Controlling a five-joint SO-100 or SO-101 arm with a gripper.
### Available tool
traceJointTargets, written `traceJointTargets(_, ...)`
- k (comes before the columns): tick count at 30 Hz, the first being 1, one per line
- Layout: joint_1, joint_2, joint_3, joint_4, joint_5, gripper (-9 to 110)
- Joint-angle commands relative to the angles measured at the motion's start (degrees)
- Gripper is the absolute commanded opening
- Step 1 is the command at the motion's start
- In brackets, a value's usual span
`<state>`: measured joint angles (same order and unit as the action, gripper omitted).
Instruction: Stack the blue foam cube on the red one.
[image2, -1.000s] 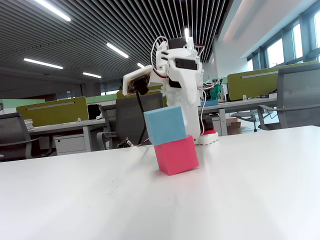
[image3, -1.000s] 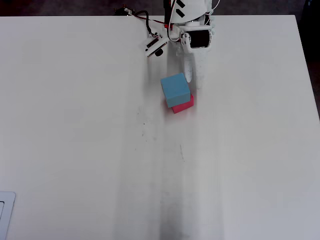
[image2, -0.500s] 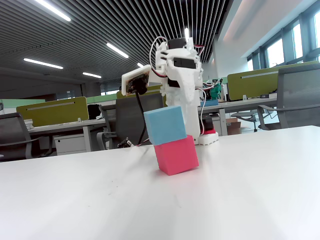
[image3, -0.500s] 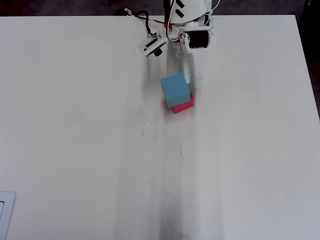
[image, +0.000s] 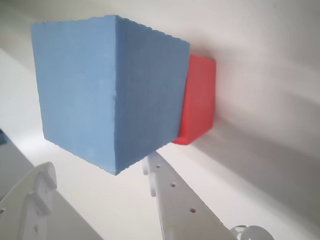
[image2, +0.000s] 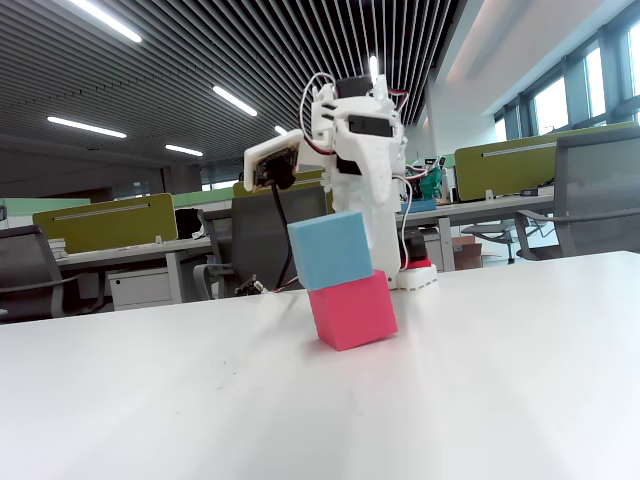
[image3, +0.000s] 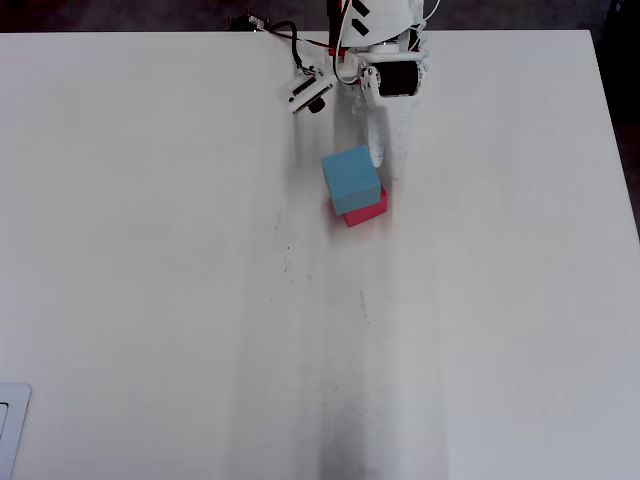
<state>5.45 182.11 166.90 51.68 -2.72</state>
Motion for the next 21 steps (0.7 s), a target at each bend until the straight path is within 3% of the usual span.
traceJointTargets(1,-0.53,0.35,-0.26,-0.70,0.26,23)
traceJointTargets(21,-1.76,0.35,0.79,-4.04,0.26,23)
